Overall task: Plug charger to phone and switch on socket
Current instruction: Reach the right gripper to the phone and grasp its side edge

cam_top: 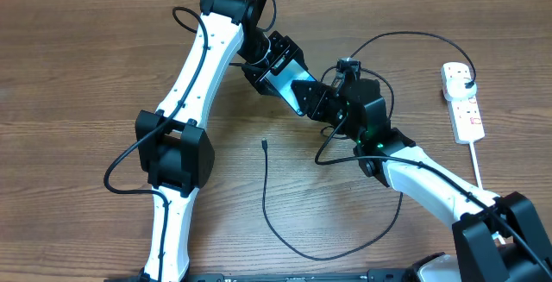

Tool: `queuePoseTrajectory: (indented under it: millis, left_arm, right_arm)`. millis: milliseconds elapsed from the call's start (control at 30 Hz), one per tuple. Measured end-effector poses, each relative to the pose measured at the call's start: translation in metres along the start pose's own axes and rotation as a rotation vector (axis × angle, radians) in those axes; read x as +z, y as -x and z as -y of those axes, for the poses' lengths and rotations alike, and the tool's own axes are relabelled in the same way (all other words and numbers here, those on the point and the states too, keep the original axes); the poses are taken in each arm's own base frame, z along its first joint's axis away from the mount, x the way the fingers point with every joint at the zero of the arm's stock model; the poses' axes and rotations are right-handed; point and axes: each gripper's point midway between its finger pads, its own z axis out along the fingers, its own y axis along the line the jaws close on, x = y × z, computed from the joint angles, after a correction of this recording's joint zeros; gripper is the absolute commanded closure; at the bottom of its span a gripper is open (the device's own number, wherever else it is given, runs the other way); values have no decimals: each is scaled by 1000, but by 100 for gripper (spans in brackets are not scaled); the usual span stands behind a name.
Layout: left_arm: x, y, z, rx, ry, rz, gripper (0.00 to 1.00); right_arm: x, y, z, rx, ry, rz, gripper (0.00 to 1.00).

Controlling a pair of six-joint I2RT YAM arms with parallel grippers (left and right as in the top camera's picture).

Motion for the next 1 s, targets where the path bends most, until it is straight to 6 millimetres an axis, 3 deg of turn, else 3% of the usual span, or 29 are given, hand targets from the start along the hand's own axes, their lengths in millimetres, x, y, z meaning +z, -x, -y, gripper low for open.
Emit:
queuePoseTrajectory:
  millis: [133, 333, 400, 433, 467, 500, 567, 600, 867, 1000]
  left_arm:
    - [2, -2, 1, 5, 2, -2, 95]
    - [2, -2, 1, 6, 1, -1, 96]
    - [1, -3, 5, 15, -18, -11, 95]
    - [0, -2, 6, 16, -23, -7, 83]
    - [1, -3, 6, 12, -21, -9, 62]
    - [1, -3, 6, 10, -22, -9, 35]
    - [1, -2, 9, 27, -31, -7, 8]
    - [1, -2, 11, 36, -39, -7, 0]
    - [-3, -4, 26, 201, -123, -34, 0]
    - [-6, -2, 25, 319, -136, -33, 1]
  right_arm:
    - [0, 0, 0, 10, -1, -1, 65]
    - [0, -2, -2, 29, 12, -12, 96]
    - [1, -4, 1, 45, 3, -23, 96]
    - [1, -6, 3, 43, -5, -31, 96]
    - [2, -8, 3, 40, -2, -36, 96]
    - [3, -9, 3, 38, 0, -40, 96]
    - [3, -9, 3, 37, 1, -42, 96]
    - [3, -9, 3, 36, 0, -41, 96]
    - [1, -13, 22, 53, -70, -64, 96]
    - [-3, -2, 32, 80, -67, -61, 96]
